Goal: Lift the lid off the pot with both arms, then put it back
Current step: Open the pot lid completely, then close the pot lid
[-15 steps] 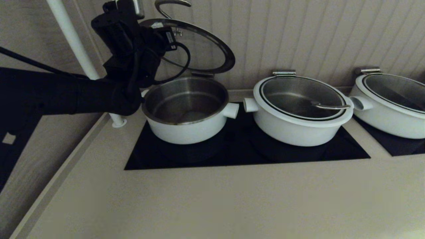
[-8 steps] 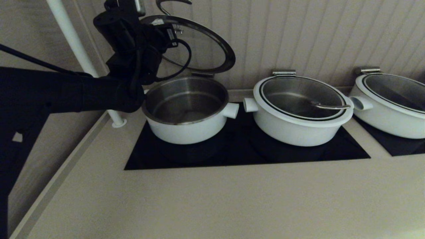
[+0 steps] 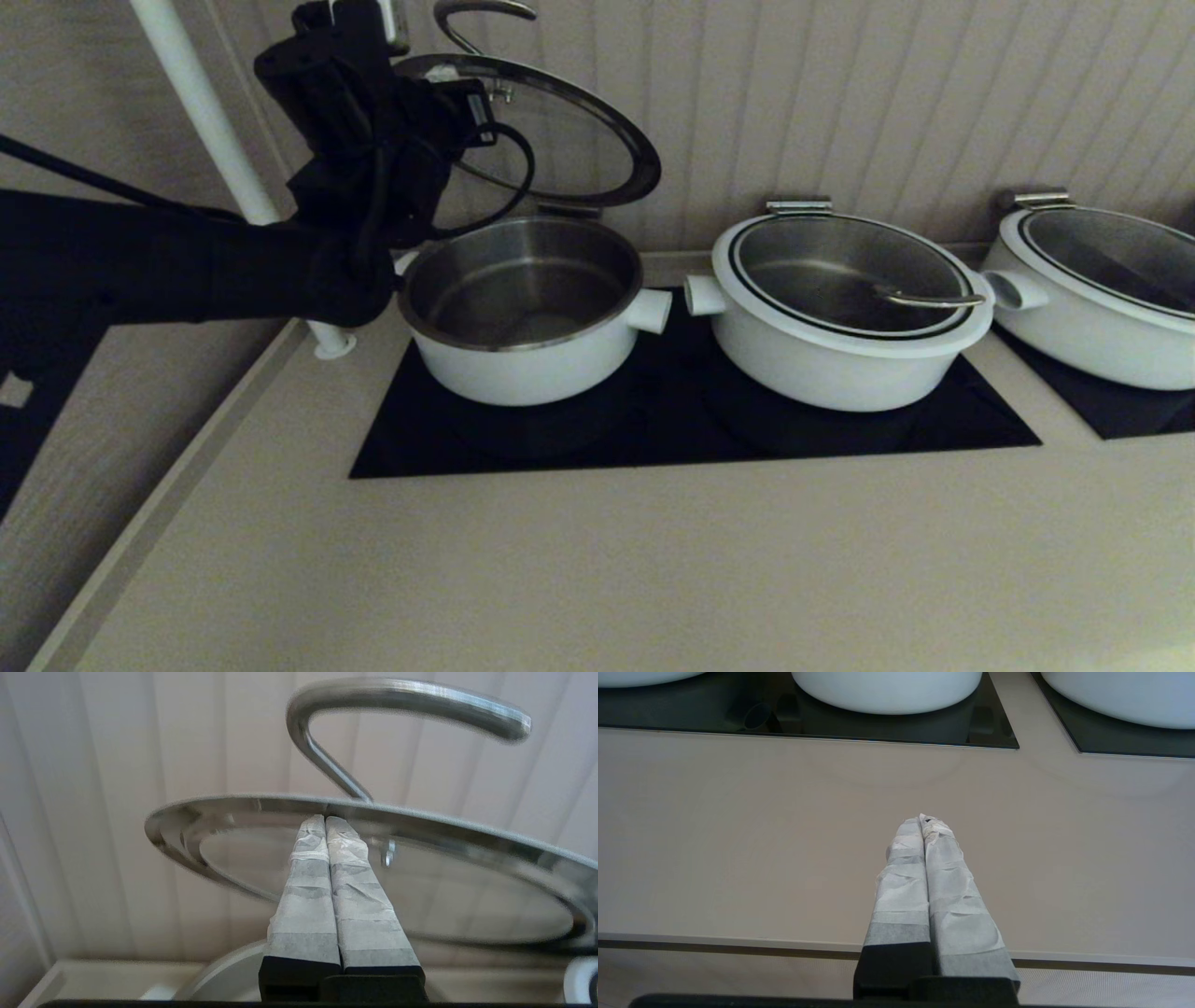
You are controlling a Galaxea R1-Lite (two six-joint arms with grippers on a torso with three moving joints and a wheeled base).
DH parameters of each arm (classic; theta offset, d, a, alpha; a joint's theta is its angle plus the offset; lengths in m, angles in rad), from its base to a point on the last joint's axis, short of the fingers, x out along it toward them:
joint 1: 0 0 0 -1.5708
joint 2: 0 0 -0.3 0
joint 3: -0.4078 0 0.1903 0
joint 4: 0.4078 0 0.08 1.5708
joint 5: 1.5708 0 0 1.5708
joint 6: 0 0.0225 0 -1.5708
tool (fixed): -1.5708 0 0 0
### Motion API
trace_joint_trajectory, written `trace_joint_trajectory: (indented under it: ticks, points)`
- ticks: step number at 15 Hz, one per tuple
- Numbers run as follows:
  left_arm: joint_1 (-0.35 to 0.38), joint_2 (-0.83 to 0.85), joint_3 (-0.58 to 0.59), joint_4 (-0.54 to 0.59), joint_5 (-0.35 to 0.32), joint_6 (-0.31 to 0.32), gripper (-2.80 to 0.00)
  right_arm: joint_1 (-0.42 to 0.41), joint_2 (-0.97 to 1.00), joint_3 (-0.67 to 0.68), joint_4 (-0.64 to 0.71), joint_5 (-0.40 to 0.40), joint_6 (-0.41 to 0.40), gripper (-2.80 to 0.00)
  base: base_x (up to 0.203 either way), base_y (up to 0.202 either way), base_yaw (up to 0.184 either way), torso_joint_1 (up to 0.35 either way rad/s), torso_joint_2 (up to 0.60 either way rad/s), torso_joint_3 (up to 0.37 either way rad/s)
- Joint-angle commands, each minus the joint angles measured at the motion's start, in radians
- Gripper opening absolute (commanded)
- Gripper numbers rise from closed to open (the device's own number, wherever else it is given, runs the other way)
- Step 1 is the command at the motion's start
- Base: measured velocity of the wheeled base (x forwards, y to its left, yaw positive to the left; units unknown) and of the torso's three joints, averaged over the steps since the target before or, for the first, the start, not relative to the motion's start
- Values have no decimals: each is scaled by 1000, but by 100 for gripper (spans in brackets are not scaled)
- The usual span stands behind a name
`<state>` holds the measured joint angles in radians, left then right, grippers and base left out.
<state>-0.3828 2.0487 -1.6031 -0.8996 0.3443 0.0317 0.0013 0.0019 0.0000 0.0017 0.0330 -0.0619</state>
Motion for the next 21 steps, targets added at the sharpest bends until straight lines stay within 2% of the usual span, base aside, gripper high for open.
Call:
trace_joint_trajectory:
  ticks: [1, 11, 21]
  points:
    - [-4, -48, 64, -5, 4, 0, -280, 0, 0, 0, 0, 1, -1, -280, 0, 0, 0, 0, 0, 0]
    - [-7, -186, 295, -12, 5, 47, -280, 0, 0, 0, 0, 1, -1, -280, 0, 0, 0, 0, 0, 0]
    - [-8, -278, 463, -16, 7, 141, -280, 0, 0, 0, 0, 1, -1, -280, 0, 0, 0, 0, 0, 0]
